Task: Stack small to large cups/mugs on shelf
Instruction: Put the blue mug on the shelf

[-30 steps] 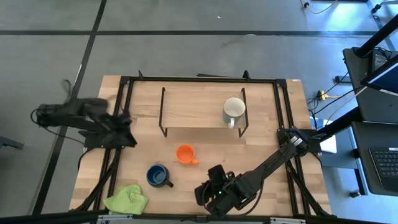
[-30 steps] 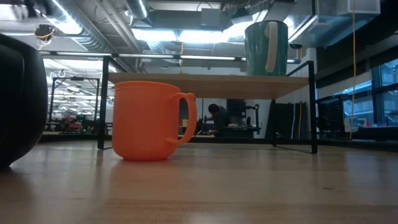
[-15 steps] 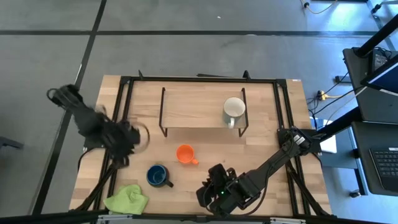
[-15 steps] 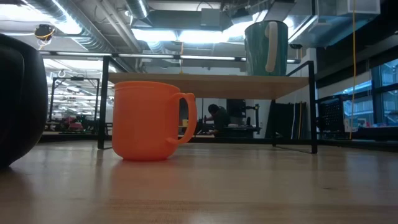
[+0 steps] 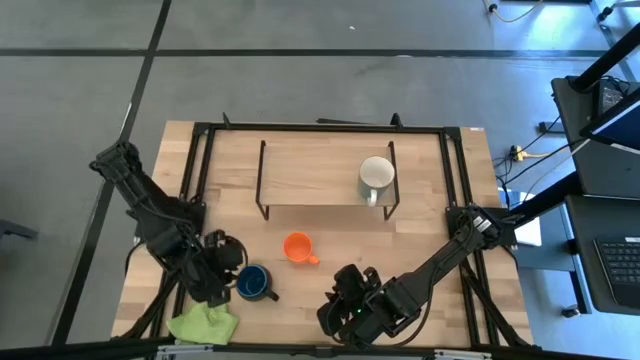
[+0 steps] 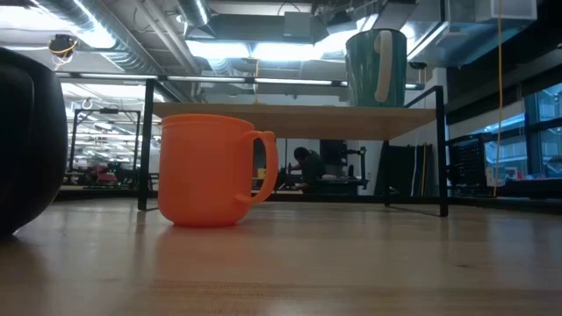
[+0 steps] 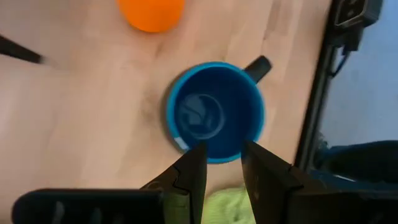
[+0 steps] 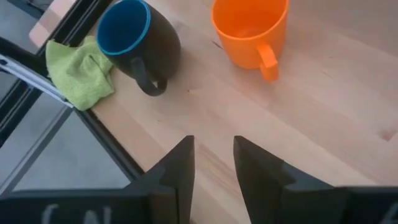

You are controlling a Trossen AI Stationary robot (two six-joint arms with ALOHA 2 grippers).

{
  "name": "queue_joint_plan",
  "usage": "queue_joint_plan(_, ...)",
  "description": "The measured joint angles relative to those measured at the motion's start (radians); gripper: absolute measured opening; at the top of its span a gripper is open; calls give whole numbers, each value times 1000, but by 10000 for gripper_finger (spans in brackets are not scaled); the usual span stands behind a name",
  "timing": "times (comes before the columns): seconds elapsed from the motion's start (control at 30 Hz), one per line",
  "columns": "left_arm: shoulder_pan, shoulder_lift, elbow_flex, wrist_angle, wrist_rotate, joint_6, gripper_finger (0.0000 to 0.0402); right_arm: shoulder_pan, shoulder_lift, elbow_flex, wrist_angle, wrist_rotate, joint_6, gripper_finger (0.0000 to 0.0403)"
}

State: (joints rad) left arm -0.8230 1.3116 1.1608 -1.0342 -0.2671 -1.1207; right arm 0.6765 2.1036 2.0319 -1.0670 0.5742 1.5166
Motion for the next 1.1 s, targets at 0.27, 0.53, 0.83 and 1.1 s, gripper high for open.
queue_joint_plan(0.27,124,129,110,-21,168,299,94,2,-9,0,0,0,-10,113)
queue_joint_plan(0.53,246,239,163,-207,215,604,94,8,-9,0,0,0,-6,113)
queue_joint_plan(0.83,250,239,166,-85,243,679,94,15,-9,0,-6,8,-3,113)
queue_joint_plan(1.1,267,241,103,-88,245,706,94,15,-8,0,-11,12,-3,113)
